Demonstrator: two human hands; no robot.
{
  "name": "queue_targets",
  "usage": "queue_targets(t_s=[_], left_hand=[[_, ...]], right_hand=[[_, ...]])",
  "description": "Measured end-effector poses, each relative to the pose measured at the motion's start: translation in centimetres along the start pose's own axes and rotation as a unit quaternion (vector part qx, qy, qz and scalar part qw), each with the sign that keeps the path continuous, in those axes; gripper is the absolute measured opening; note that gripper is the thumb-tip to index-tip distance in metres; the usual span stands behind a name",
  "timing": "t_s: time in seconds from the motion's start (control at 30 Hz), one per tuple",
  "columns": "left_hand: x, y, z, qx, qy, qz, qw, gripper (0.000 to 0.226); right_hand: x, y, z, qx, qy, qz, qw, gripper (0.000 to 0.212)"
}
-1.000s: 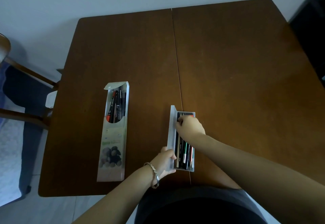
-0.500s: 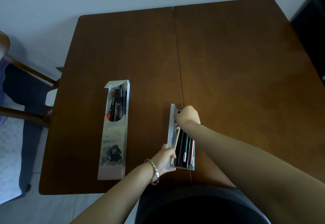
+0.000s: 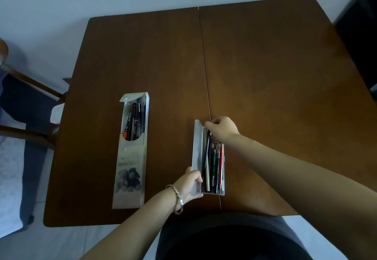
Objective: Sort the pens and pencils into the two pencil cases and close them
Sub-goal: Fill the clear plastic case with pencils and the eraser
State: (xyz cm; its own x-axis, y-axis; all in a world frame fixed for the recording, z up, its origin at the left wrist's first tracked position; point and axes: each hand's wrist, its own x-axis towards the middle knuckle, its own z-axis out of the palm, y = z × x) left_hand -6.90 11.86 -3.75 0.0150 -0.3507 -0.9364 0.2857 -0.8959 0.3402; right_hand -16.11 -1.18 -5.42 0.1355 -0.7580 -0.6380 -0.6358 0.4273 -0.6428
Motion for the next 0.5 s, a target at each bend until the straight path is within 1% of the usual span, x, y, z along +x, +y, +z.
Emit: queue_targets(t_s=[0.03,0.1,0.2,0.27,0.33,0.37,0.4,0.43,0.47,0.5], left_hand=[[0.3,-0.1,0.0,-0.006,0.001,0.004,1.0,0.022],[0.1,-0.1,0.1,-0.004,0.009,0.001,1.0,0.016],[0.0,0.0,0.0,0.001,0.009,-0.001,1.0,0.022],[0.0,0.1,0.1,0.005,0.002,-0.007,1.0,0.018],[0.0,0.1,0.2,0.014,-0.001,0.002,1.0,0.024],[0.1,0.0,0.2,0.014,-0.005,0.005,1.0,0.027],[0.0,-0.1,0.2,0.014,-0.004,0.004,1.0,0.028],[0.3,-0.2,0.2,0.014,0.008,0.007,1.0,0.029],[-0.1,0.1,0.2,0.016,0.01,-0.003,1.0,0.028],[0.7,0.0,0.1,0.03,0.011,-0.003,0.999,0.028]], right_hand=[[-0.5,0.2,-0.6,0.009,-0.005,-0.018,1.0,0.013],[-1.8,0.7,-1.8,0.043,-0.036,-0.048,0.997,0.012],[-4.5,2.1,-2.6,0.086,-0.081,-0.086,0.989,0.013],[-6.2,3.1,-2.8,0.091,-0.104,-0.113,0.984,0.009],[-7.6,4.0,-3.0,0.101,-0.107,-0.183,0.972,0.011],[-8.0,4.3,-3.0,0.091,-0.086,-0.246,0.961,0.012],[-8.2,4.7,-3.2,0.066,-0.054,-0.325,0.942,0.009],[-8.2,5.0,-3.3,0.015,-0.009,-0.421,0.907,0.014],[-8.1,5.6,-3.3,-0.051,0.014,-0.507,0.86,0.021],[-7.9,6.3,-3.3,-0.126,0.026,-0.572,0.81,0.022]])
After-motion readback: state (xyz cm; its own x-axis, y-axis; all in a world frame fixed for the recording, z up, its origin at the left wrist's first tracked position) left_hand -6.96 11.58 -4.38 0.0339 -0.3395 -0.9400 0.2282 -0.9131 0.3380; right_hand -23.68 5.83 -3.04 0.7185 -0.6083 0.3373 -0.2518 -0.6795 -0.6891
